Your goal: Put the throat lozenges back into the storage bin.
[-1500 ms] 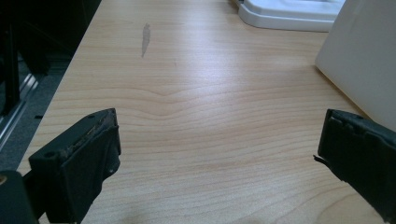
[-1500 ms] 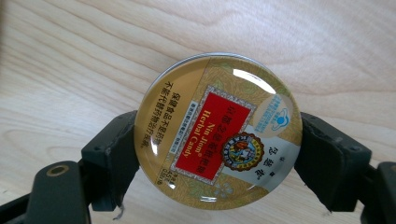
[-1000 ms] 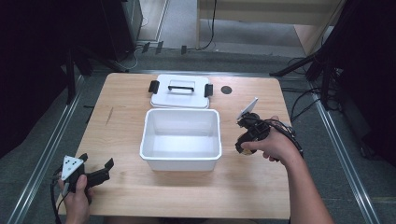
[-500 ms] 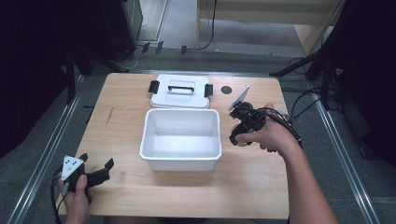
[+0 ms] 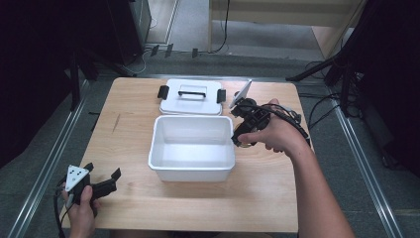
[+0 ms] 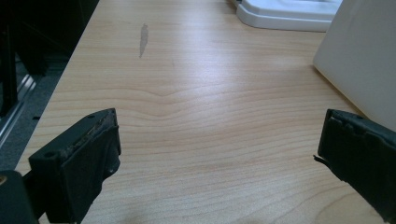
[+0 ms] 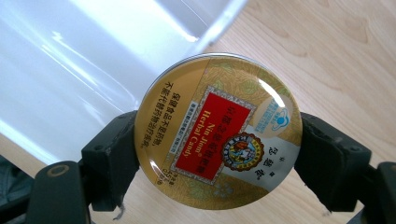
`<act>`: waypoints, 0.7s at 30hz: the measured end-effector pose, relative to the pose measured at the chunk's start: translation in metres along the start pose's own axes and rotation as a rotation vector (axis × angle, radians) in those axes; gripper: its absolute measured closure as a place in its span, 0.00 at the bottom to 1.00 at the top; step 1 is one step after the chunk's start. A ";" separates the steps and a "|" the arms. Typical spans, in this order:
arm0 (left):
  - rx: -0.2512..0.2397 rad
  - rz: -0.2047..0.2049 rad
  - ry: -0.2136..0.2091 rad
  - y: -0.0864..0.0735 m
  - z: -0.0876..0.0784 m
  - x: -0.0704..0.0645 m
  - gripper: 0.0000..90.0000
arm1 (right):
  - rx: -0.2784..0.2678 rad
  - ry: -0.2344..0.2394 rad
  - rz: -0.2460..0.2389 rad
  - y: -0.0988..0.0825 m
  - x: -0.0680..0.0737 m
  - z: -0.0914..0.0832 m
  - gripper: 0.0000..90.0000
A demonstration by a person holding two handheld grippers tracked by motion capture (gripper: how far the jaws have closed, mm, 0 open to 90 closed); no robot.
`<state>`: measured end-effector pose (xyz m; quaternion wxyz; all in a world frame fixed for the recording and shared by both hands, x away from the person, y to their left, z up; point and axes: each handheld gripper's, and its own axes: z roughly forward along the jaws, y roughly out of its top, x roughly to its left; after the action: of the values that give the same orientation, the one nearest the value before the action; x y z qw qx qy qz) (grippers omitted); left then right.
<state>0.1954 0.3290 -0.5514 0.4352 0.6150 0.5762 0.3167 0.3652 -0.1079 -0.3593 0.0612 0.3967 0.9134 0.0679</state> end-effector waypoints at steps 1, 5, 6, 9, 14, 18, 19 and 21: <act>0.000 0.000 0.000 0.000 0.000 0.000 0.00 | -0.002 0.002 -0.014 0.002 0.002 -0.001 0.23; 0.000 0.000 -0.001 0.000 0.000 0.000 0.00 | -0.010 0.004 -0.033 0.009 0.010 -0.003 0.23; 0.001 0.000 -0.001 0.000 0.000 0.000 0.00 | -0.027 0.014 -0.055 0.015 0.019 -0.004 0.23; 0.003 0.001 -0.003 0.000 0.000 0.000 0.00 | -0.038 0.024 -0.075 0.020 0.027 -0.002 0.23; 0.004 -0.001 -0.005 0.000 0.000 0.000 0.00 | -0.035 0.021 -0.118 0.026 0.035 0.003 0.23; 0.004 -0.001 -0.006 0.000 0.000 0.000 0.00 | -0.033 0.019 -0.143 0.030 0.040 0.008 0.23; 0.004 -0.001 -0.006 0.000 0.000 0.000 0.00 | -0.033 0.017 -0.150 0.030 0.040 0.009 0.23; 0.004 -0.001 -0.006 0.000 0.000 0.000 0.00 | -0.034 0.018 -0.166 0.032 0.044 0.012 0.23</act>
<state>0.1960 0.3291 -0.5514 0.4357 0.6168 0.5758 0.3134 0.3608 -0.0530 -0.3678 0.0651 0.3177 0.9424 0.0818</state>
